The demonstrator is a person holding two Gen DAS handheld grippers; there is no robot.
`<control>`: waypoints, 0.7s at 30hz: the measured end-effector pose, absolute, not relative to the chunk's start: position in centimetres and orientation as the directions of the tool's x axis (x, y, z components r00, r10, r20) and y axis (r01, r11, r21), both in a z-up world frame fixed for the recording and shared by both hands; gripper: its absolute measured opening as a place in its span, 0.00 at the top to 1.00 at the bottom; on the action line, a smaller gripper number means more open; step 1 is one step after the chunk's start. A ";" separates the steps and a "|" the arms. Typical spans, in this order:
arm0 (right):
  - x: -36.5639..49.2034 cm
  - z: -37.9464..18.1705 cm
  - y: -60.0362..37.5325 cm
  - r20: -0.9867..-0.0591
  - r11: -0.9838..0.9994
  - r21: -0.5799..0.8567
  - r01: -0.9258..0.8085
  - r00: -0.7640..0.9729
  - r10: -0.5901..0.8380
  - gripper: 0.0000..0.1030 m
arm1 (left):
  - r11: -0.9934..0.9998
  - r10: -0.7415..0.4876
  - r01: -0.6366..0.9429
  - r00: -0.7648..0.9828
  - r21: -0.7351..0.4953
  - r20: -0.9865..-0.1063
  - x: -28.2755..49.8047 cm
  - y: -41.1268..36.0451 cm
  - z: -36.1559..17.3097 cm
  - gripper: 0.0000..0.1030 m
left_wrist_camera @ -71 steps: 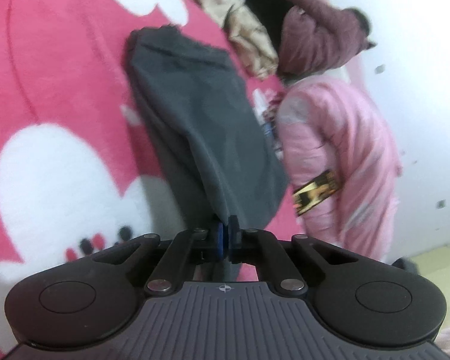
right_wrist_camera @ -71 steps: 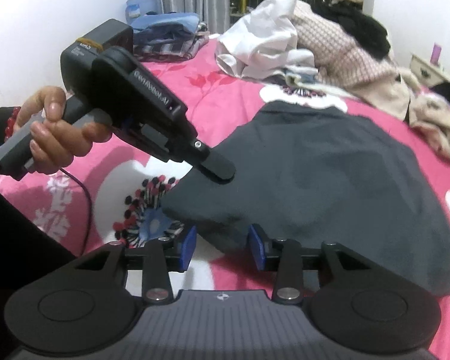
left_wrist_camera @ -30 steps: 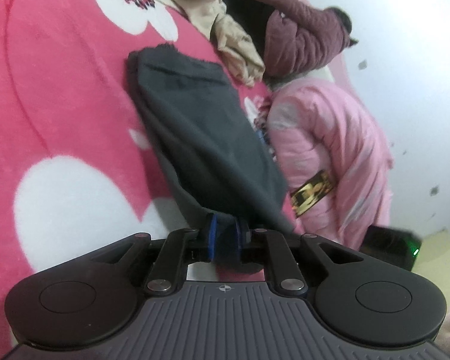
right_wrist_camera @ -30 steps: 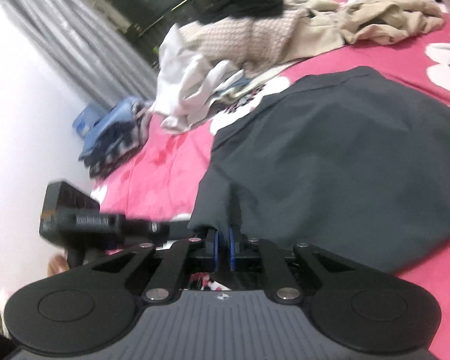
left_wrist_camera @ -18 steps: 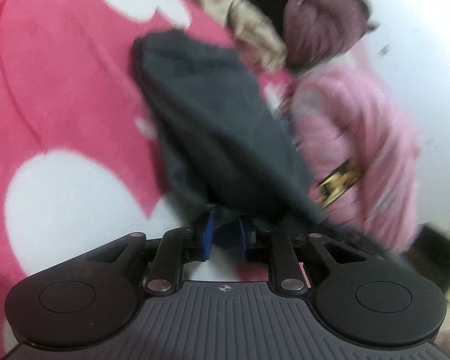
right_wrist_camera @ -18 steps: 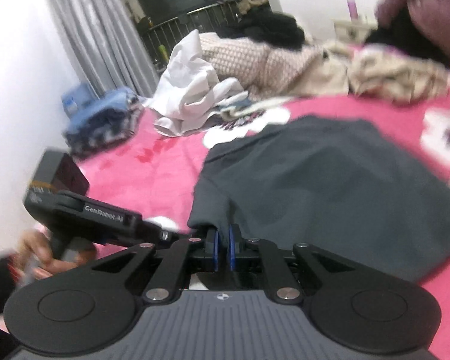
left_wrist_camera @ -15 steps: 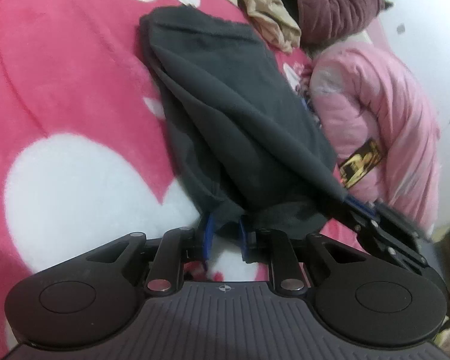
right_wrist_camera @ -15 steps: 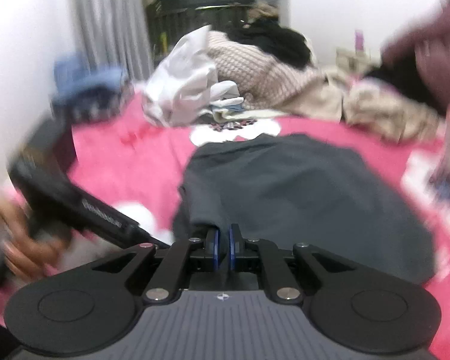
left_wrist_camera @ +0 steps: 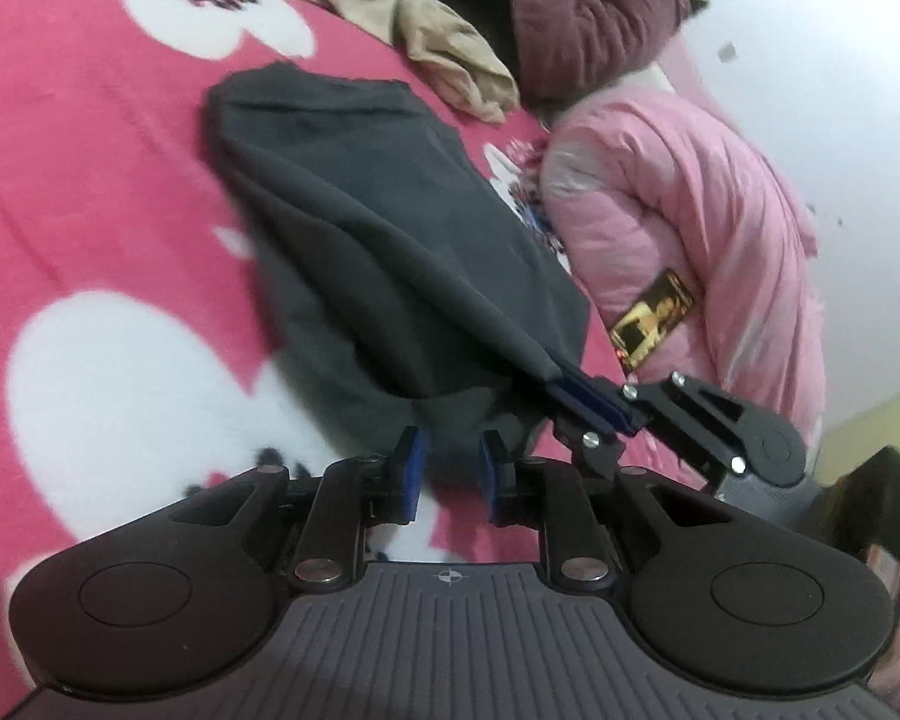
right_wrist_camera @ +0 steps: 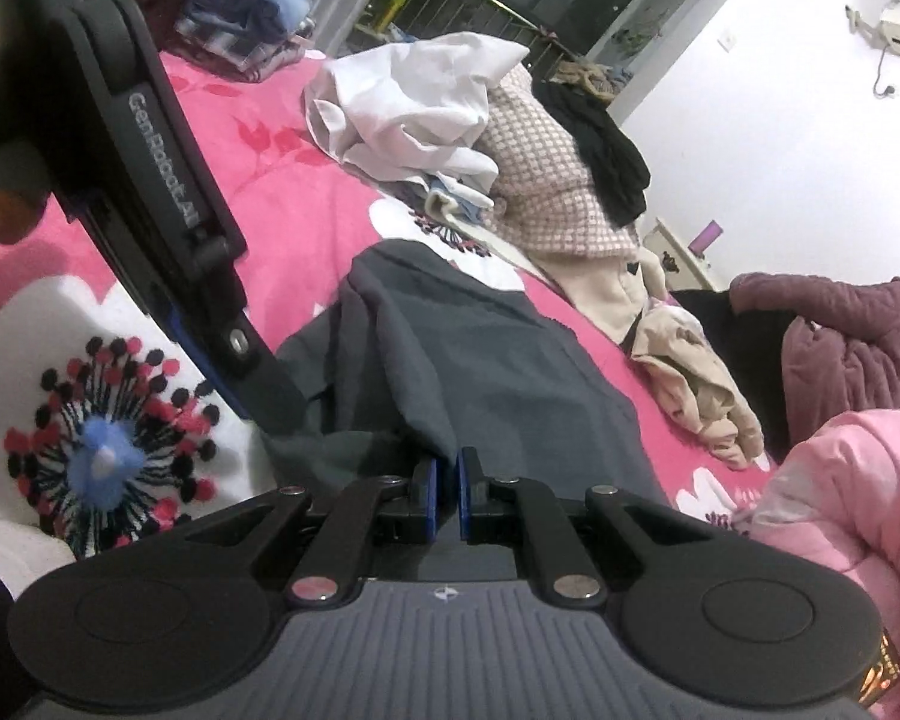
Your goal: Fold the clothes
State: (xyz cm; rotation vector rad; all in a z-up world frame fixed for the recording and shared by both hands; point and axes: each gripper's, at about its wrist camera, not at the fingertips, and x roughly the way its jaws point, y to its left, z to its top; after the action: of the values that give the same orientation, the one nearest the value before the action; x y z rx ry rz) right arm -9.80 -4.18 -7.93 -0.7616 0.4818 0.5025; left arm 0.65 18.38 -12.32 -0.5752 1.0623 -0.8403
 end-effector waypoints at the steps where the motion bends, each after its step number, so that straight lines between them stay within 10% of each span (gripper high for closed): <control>1: -9.9 -7.8 -4.1 -0.575 0.617 -0.521 -0.590 0.777 0.257 0.92 | 0.575 -0.818 0.312 0.230 -0.756 -0.527 0.9 17.9 -12.7 0.81; 21: -12.5 -9.3 -3.2 -0.606 0.483 -0.549 -0.683 0.722 0.333 0.92 | 0.449 -0.866 -0.012 0.242 -0.893 -0.439 1.7 20.1 -17.6 0.74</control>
State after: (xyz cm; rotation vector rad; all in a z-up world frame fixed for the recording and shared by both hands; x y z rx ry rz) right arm -12.50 -3.19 -9.30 -0.8633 0.4548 0.6452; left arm 1.74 20.14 -17.55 -0.9390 1.1874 -0.7196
